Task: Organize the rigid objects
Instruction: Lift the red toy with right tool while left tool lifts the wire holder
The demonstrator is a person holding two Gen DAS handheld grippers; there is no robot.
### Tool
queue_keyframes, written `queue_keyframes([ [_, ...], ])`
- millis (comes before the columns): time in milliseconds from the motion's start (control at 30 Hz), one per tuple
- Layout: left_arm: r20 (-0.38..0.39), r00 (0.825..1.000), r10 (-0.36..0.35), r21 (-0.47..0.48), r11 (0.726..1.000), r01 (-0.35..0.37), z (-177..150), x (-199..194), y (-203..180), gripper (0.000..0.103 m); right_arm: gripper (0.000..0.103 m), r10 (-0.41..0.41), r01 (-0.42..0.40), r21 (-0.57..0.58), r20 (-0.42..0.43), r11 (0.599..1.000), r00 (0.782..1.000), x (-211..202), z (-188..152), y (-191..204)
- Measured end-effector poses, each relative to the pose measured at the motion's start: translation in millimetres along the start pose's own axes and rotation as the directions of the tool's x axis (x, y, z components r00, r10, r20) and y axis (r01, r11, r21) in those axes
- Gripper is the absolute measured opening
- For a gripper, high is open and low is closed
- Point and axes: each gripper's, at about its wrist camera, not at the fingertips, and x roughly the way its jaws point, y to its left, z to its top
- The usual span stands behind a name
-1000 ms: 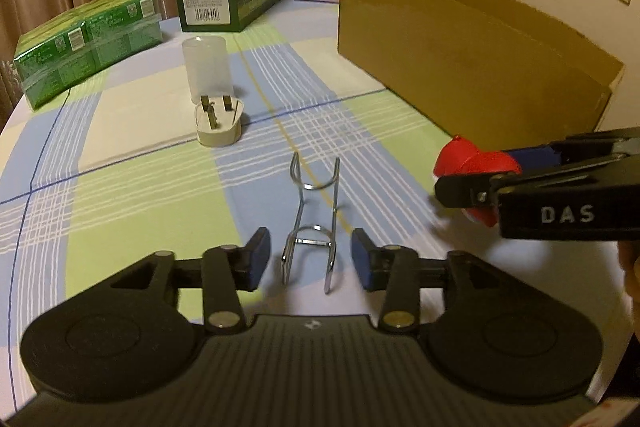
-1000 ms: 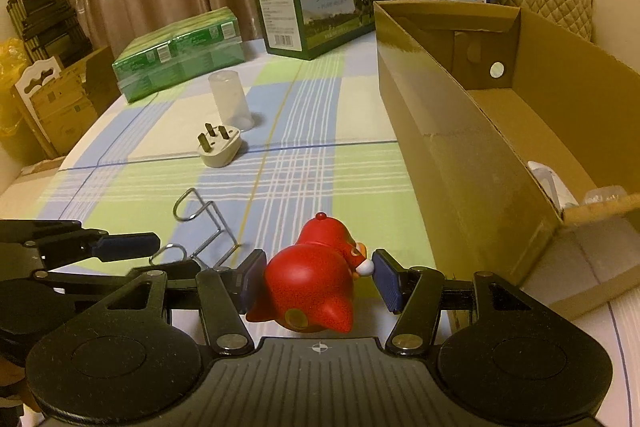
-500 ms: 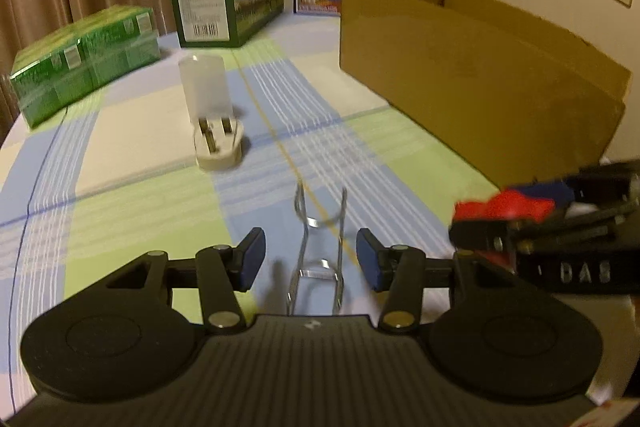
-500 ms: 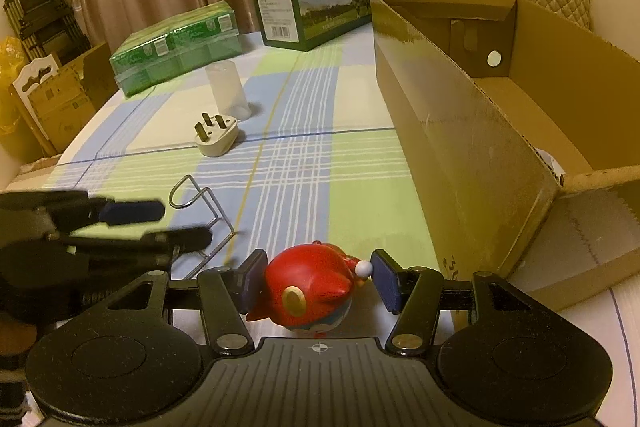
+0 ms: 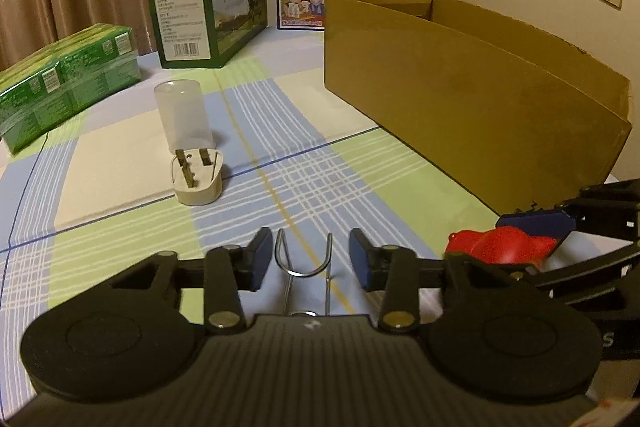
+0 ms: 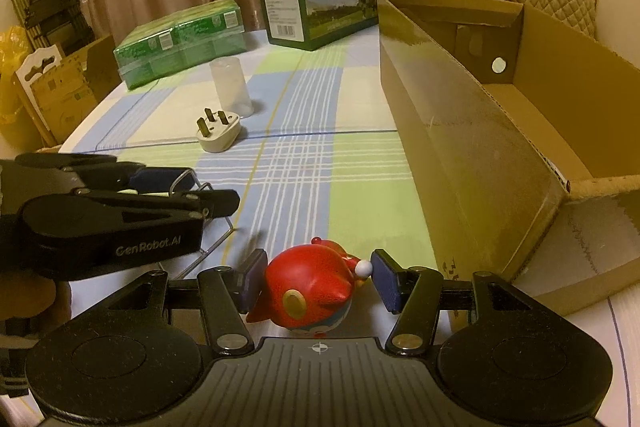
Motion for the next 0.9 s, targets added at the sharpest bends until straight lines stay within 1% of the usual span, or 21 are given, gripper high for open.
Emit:
queue_keyframes([
  [33,-0.002,1.000,0.004,0.006,1.000,-0.004,0,1,0,0.025,0.054,-0.001,0.001,-0.004,-0.001,1.000,1.000,1,0,0],
  [233,-0.004,1.000,0.002,0.013,1.000,-0.002,1,2,-1,0.024,0.054,-0.001,0.001,-0.004,-0.032,1.000,0.999,5,-3,-1],
  [500,-0.008,1.000,0.005,0.018,1.000,-0.005,-1,-3,-3,0.024,0.054,-0.005,0.005,-0.008,-0.039,1.000,0.999,7,-6,-2],
  [900,-0.002,1.000,0.019,-0.013,1.000,-0.019,2,-13,1,0.023,0.053,-0.008,0.008,-0.003,-0.041,1.000,0.999,6,-9,-2],
])
